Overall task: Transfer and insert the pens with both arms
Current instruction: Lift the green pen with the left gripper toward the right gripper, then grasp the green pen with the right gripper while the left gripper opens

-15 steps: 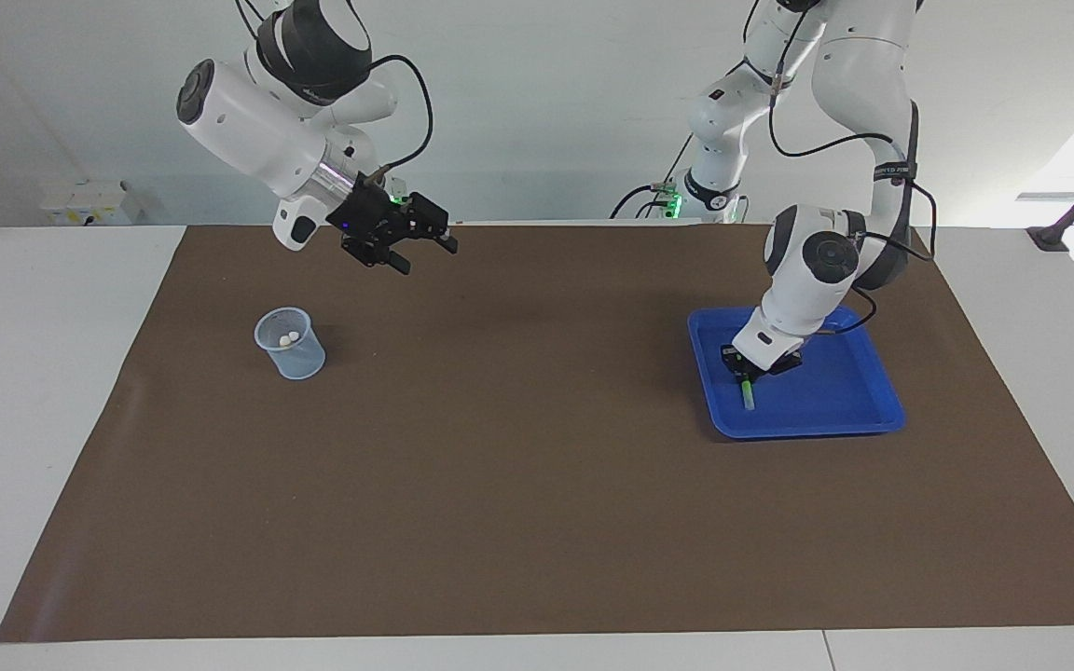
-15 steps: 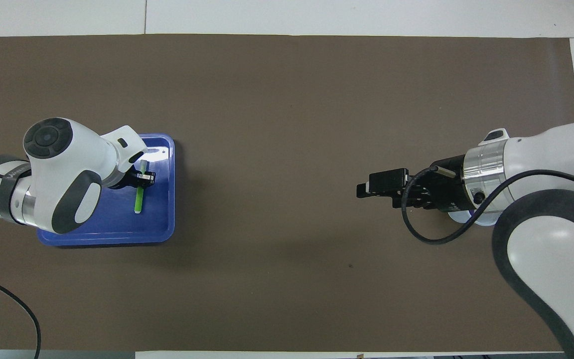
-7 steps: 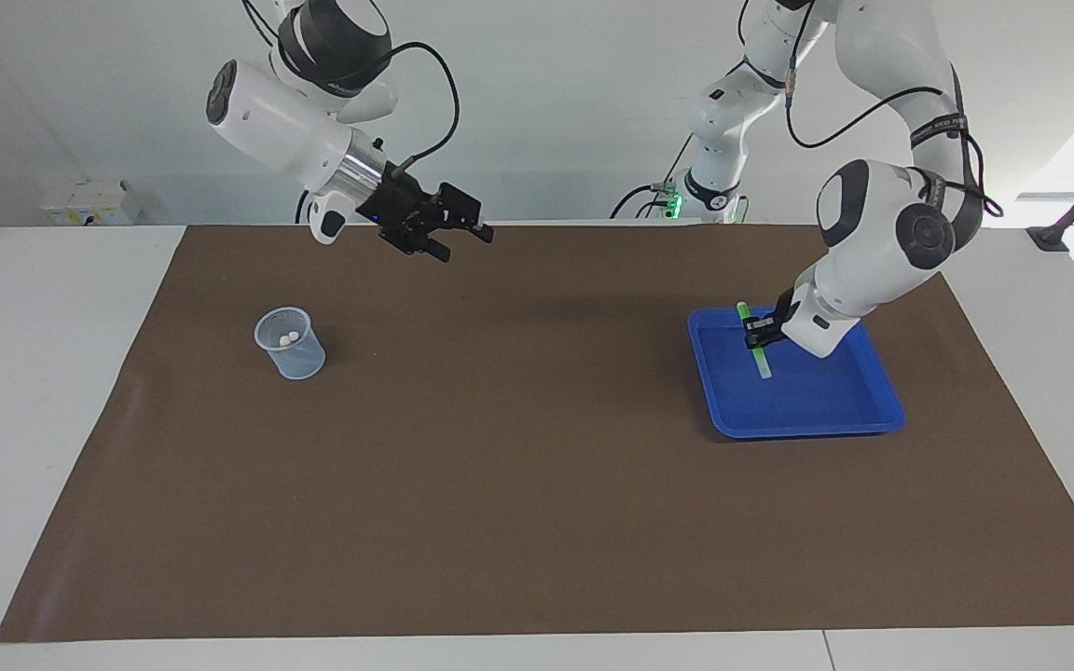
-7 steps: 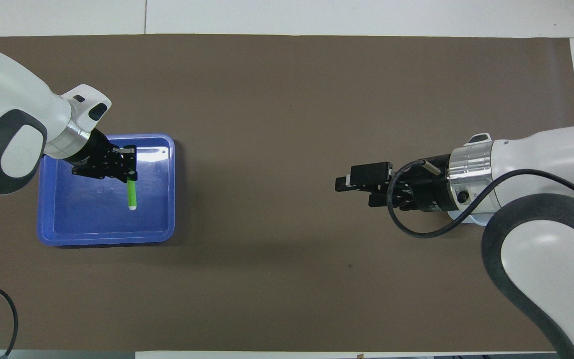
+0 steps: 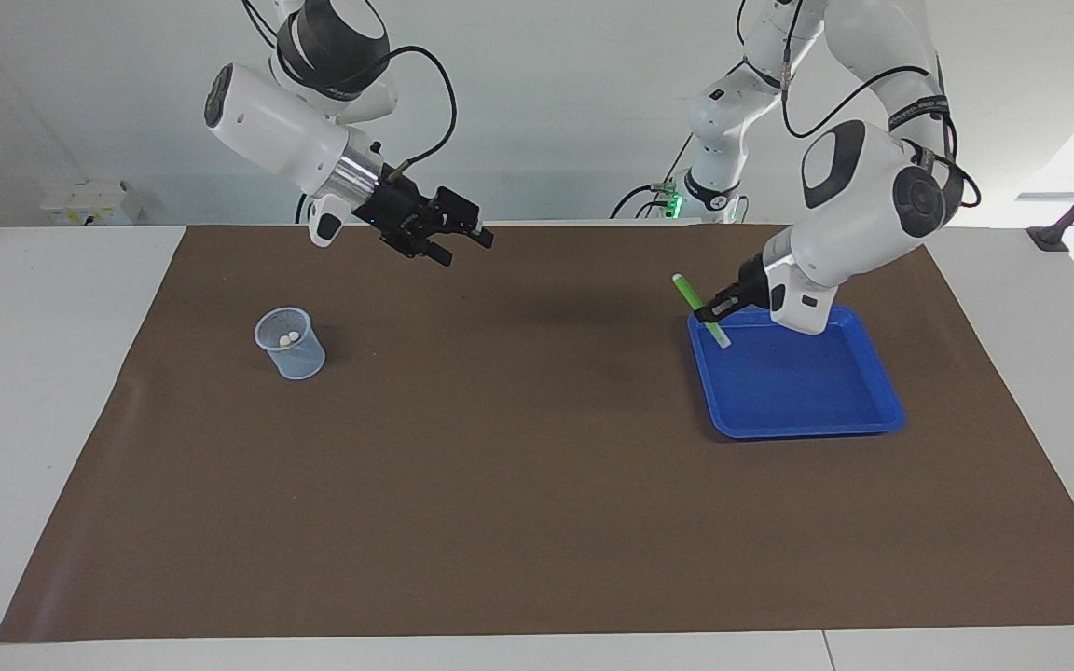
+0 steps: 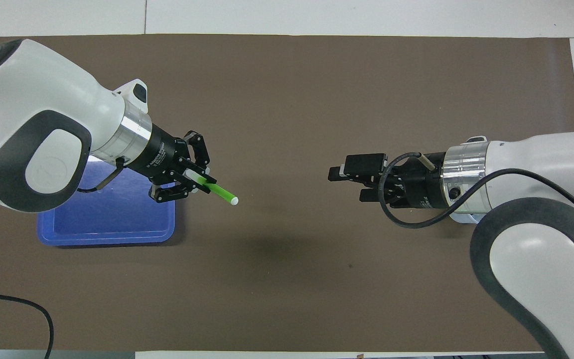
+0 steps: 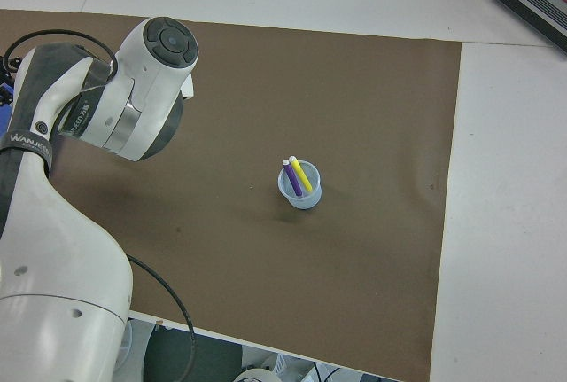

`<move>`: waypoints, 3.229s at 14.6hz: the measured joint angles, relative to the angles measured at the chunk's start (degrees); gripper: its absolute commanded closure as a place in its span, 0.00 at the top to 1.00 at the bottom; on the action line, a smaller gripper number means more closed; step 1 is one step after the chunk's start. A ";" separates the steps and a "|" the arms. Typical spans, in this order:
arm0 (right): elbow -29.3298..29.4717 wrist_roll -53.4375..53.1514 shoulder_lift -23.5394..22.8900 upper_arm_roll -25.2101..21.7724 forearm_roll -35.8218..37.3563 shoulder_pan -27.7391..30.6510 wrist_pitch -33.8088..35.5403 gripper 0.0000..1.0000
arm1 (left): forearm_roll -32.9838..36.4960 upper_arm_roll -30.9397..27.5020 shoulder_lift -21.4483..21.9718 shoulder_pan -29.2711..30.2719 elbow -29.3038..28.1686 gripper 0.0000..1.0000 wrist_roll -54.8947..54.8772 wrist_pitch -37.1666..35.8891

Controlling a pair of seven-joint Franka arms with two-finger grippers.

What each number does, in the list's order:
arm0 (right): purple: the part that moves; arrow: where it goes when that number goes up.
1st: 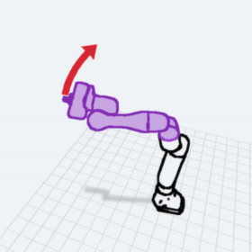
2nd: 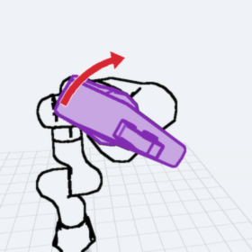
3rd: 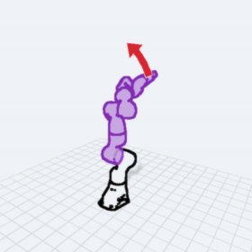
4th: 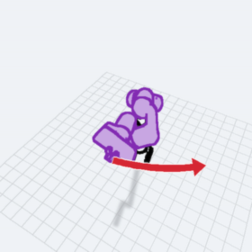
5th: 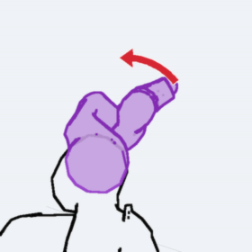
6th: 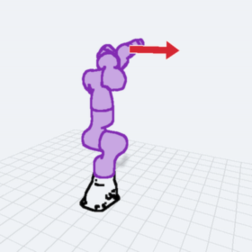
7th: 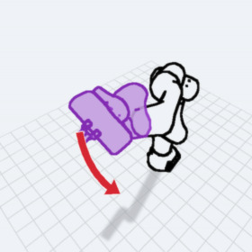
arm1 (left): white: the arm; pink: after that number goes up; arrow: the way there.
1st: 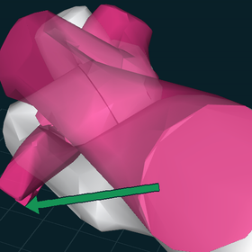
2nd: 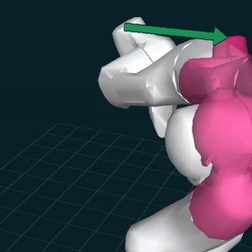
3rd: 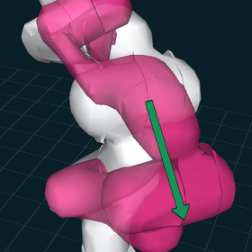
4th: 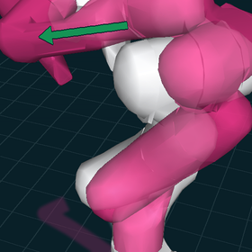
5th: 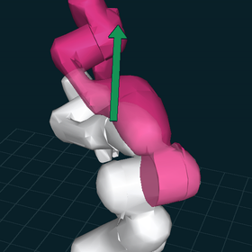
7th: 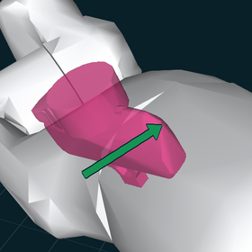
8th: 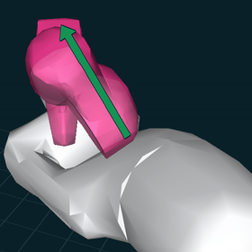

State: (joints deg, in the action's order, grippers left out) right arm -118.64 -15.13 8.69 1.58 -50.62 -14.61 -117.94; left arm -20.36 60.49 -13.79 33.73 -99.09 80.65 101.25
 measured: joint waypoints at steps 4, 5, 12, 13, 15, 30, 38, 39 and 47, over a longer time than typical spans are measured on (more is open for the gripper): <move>0.00 -3.36 0.06 0.02 -0.37 -1.12 -0.44 1.00 | -10.50 2.59 0.23 -0.46 -2.55 0.00 17.09 6.91; 0.00 -4.11 0.08 0.00 -0.40 -1.61 -0.73 1.00 | -12.82 3.26 0.41 -0.48 -3.68 0.00 18.02 8.87; -0.47 -6.79 0.08 0.15 0.69 -8.77 -9.22 1.00 | -24.03 5.77 4.86 -0.53 -9.91 0.00 19.21 16.95; -0.52 -6.58 0.08 0.14 2.00 -8.92 -9.22 0.97 | -24.52 5.85 5.08 -0.53 -10.13 0.00 19.25 17.23; -0.55 -6.18 0.08 0.12 3.68 -8.94 -9.22 0.87 | -24.80 5.85 5.16 -0.47 -10.23 0.00 19.34 17.38; -0.92 -5.52 0.08 -0.29 4.71 -8.89 -9.31 0.34 | -24.94 6.20 5.17 -0.42 -10.27 0.00 19.38 17.97; -0.99 -5.51 0.03 -0.36 4.73 -8.86 -12.03 0.00 | -25.33 6.22 5.17 -0.39 -10.27 0.00 19.38 18.02; -1.22 -5.50 0.00 -0.49 5.28 -8.76 -12.04 0.00 | -25.35 6.12 5.21 -0.26 -10.26 0.00 19.38 18.04; 1.38 -4.06 0.07 -0.60 14.14 -5.20 -1.53 0.00 | -25.40 6.62 6.03 -0.38 -10.10 1.00 19.38 20.28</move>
State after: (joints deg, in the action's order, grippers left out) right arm -117.27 -19.19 8.76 0.98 -36.48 -19.81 -119.47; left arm -45.76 67.11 -7.76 33.36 -109.20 100.03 121.53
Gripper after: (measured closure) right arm 0.815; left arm 0.533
